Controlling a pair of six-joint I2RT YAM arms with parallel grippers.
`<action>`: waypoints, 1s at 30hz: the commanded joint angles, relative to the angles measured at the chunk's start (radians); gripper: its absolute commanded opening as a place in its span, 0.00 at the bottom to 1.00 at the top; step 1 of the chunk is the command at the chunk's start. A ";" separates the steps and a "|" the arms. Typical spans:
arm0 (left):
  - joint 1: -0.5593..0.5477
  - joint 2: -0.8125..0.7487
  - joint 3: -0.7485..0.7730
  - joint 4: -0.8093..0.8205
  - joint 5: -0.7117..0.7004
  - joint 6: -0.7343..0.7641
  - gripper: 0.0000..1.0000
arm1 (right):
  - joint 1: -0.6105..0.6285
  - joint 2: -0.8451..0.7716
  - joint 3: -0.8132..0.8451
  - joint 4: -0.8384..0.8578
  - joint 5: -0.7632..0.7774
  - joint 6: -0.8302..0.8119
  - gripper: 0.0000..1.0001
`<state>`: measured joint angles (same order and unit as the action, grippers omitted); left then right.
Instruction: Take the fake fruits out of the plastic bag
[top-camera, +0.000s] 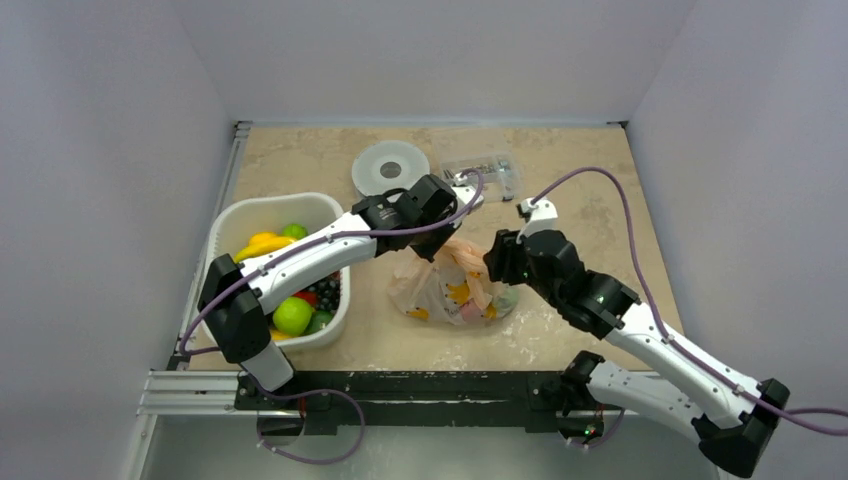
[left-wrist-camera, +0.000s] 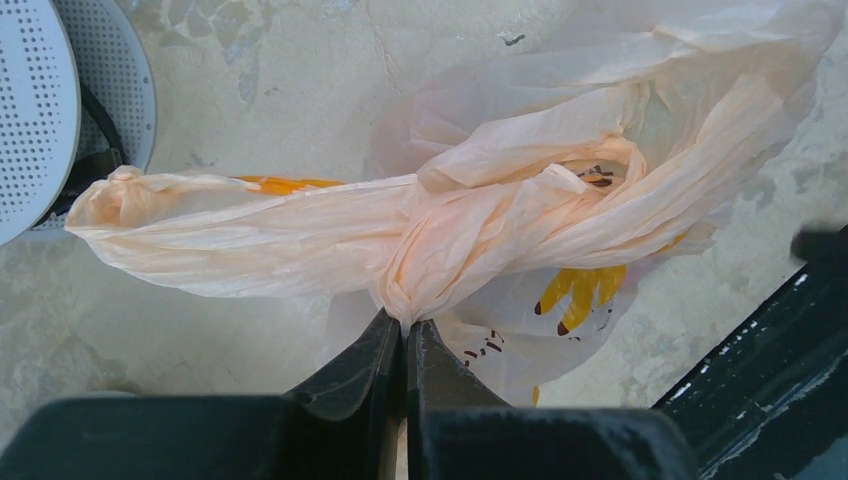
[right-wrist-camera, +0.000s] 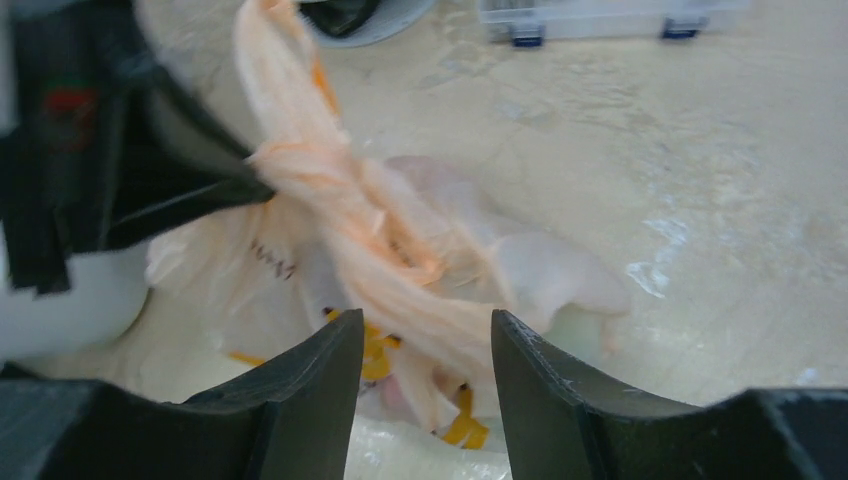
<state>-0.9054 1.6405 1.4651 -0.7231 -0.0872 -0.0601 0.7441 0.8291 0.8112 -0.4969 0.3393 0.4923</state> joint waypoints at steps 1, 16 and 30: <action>0.041 -0.055 0.018 0.024 0.129 -0.042 0.00 | 0.157 0.005 0.036 0.071 0.030 -0.114 0.50; 0.108 -0.064 0.017 0.039 0.253 -0.084 0.00 | 0.204 0.173 -0.028 0.282 0.113 -0.156 0.63; 0.128 -0.093 0.004 0.036 0.170 -0.098 0.00 | 0.204 0.127 -0.072 0.147 0.399 0.125 0.15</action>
<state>-0.7959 1.6112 1.4647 -0.7185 0.1364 -0.1402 0.9474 1.0176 0.7609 -0.2989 0.5911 0.5037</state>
